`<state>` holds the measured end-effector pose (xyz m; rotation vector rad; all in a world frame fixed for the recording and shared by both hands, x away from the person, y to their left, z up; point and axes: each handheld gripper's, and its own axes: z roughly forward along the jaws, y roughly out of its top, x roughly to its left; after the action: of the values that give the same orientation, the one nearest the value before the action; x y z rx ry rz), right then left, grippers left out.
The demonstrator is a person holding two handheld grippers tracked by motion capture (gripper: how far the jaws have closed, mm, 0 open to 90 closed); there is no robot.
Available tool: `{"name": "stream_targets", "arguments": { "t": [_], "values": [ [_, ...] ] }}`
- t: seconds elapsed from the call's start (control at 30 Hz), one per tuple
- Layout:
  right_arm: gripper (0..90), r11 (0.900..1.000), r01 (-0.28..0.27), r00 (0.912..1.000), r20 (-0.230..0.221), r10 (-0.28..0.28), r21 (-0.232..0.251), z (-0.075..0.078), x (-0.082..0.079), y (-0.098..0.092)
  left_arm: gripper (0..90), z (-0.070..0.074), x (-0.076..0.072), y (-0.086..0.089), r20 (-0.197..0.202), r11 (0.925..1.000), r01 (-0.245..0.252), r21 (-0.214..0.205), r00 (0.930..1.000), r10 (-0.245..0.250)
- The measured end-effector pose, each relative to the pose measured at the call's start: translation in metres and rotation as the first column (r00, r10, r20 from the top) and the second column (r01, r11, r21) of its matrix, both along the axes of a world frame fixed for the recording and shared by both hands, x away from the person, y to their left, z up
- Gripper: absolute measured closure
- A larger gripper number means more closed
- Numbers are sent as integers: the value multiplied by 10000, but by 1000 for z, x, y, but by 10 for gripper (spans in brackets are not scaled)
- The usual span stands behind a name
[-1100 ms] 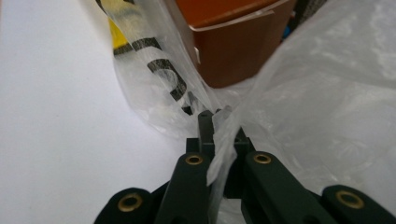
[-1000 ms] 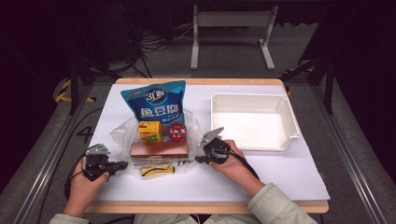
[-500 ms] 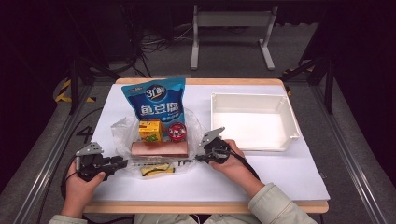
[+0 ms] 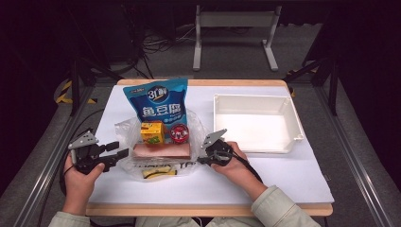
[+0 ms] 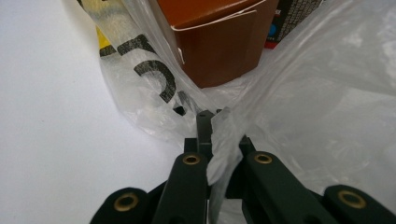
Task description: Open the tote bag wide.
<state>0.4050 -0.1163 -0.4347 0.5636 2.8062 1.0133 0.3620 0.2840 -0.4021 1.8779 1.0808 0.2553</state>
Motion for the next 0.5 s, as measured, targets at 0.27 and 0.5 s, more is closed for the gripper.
{"name": "stream_targets", "arguments": {
  "t": [0.27,0.5],
  "values": [
    [881,10000,-7,10000,-40,7,56,0,0,-1,748,-15,6,-6,-1258,9989,465,-61,9909,-469],
    [875,10000,-26,10000,-14,26,64,1,-1,-1,900,-23,2,-7,-1510,9960,739,509,9864,-655]
  ]
}}
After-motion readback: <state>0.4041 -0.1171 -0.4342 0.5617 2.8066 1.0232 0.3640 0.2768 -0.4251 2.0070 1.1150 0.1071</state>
